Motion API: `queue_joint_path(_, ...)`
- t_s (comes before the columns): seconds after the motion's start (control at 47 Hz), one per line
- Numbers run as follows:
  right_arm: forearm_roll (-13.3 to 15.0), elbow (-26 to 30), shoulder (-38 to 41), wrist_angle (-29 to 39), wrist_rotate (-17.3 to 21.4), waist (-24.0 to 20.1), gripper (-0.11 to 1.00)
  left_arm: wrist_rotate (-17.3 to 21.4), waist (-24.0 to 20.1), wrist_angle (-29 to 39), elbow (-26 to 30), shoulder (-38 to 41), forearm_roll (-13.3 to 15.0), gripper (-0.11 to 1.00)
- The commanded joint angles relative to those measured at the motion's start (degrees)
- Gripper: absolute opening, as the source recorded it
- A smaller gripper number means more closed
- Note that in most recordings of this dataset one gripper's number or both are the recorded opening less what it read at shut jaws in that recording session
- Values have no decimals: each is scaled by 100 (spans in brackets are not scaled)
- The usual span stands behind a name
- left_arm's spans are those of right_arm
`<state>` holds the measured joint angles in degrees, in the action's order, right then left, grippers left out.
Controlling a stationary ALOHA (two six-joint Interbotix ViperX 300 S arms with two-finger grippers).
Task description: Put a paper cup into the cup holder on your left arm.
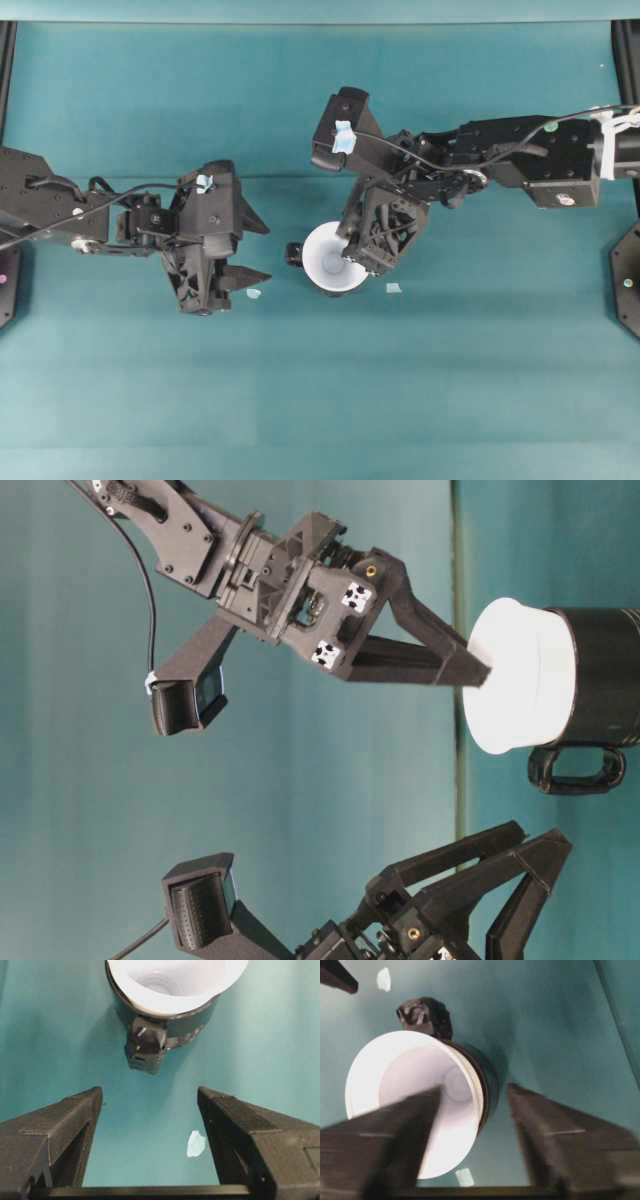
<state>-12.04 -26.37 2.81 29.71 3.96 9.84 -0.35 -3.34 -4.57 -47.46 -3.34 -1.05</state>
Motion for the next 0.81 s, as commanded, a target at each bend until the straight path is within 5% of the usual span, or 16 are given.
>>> queue_joint_path(0.0, -26, 132, -44, -35, 35, -18, 72, -9, -9, -26, 44, -70, -18, 79)
queue_joint_path(0.106, -35, 149, -35, -35, 35, -18, 82, -9, -9, -18, 44, -70, -9, 79)
queue_joint_path(0.787, -9, 114, -281, -70, 0, 35, 82, -9, -35, -18, 18, -70, -9, 79)
